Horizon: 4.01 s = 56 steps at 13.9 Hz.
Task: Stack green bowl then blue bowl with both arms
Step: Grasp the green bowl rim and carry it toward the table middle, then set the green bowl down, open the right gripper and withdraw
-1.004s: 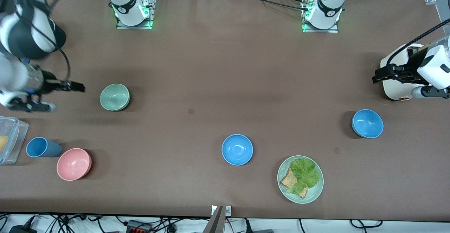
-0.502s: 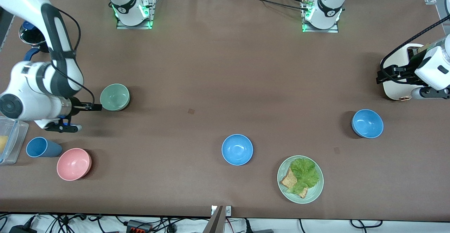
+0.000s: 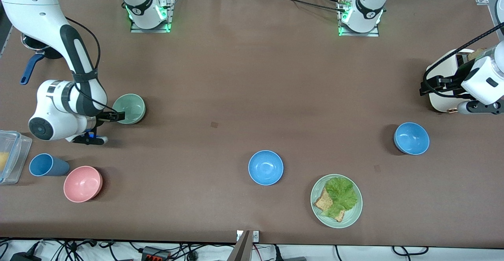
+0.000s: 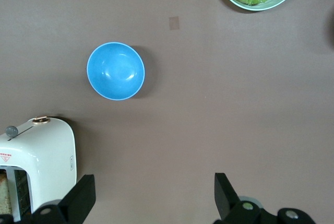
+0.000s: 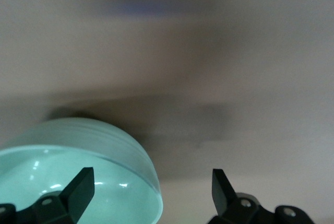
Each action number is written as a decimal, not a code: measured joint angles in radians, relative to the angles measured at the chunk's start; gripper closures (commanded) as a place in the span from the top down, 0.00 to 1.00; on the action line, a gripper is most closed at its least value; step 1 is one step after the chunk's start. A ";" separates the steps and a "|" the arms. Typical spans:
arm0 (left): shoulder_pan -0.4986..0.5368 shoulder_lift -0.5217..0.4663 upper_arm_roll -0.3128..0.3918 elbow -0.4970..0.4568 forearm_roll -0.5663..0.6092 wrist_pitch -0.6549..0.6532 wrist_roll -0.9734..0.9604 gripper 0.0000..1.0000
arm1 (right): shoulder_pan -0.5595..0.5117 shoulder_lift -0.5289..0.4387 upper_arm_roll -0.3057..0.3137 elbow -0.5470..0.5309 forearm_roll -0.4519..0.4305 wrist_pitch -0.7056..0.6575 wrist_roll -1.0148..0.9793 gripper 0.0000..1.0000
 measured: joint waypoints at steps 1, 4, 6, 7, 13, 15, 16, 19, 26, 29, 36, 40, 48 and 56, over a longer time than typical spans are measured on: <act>0.000 0.000 0.000 0.000 0.000 0.000 0.000 1.00 | -0.001 0.000 0.000 -0.013 0.000 0.000 0.000 0.50; 0.000 0.000 0.000 0.000 0.000 0.000 0.000 1.00 | -0.007 -0.001 0.000 -0.022 0.000 0.002 -0.007 0.00; 0.000 0.001 0.000 0.000 0.000 0.000 0.000 1.00 | -0.006 -0.005 0.002 -0.022 0.000 0.001 -0.022 0.00; 0.000 0.001 0.000 0.000 0.000 0.000 0.000 1.00 | -0.005 -0.009 0.005 -0.022 0.000 0.000 -0.024 0.00; 0.004 0.001 0.001 0.000 0.000 0.000 -0.001 1.00 | 0.000 -0.038 0.058 -0.013 0.003 -0.028 -0.036 0.00; 0.003 0.001 0.000 0.000 0.000 -0.001 -0.001 1.00 | 0.002 -0.049 0.114 0.006 0.004 -0.041 -0.032 0.00; 0.001 0.001 -0.001 0.000 0.000 -0.001 -0.001 1.00 | 0.004 -0.059 0.152 0.023 0.007 -0.058 -0.026 0.00; -0.001 0.001 -0.002 0.000 0.000 -0.001 -0.001 1.00 | 0.019 -0.073 0.290 0.085 0.029 -0.083 0.024 0.00; -0.001 0.001 -0.002 0.001 0.000 -0.002 -0.001 1.00 | 0.357 -0.001 0.336 0.185 0.073 -0.049 0.382 0.00; -0.001 0.001 -0.002 0.001 0.000 -0.002 -0.001 1.00 | 0.462 0.058 0.334 0.207 0.074 0.066 0.413 0.00; -0.001 0.001 -0.002 0.002 0.000 -0.002 -0.001 1.00 | 0.560 0.144 0.333 0.214 0.075 0.142 0.473 0.11; 0.001 0.001 -0.001 0.002 0.000 -0.003 -0.001 1.00 | 0.558 0.145 0.328 0.222 0.087 0.143 0.507 1.00; 0.004 0.001 0.000 0.002 0.000 -0.004 -0.001 1.00 | 0.423 0.058 0.301 0.550 0.083 -0.279 0.548 1.00; 0.010 0.029 0.004 0.001 0.004 -0.009 -0.002 1.00 | 0.076 -0.031 0.228 0.648 0.027 -0.358 0.349 1.00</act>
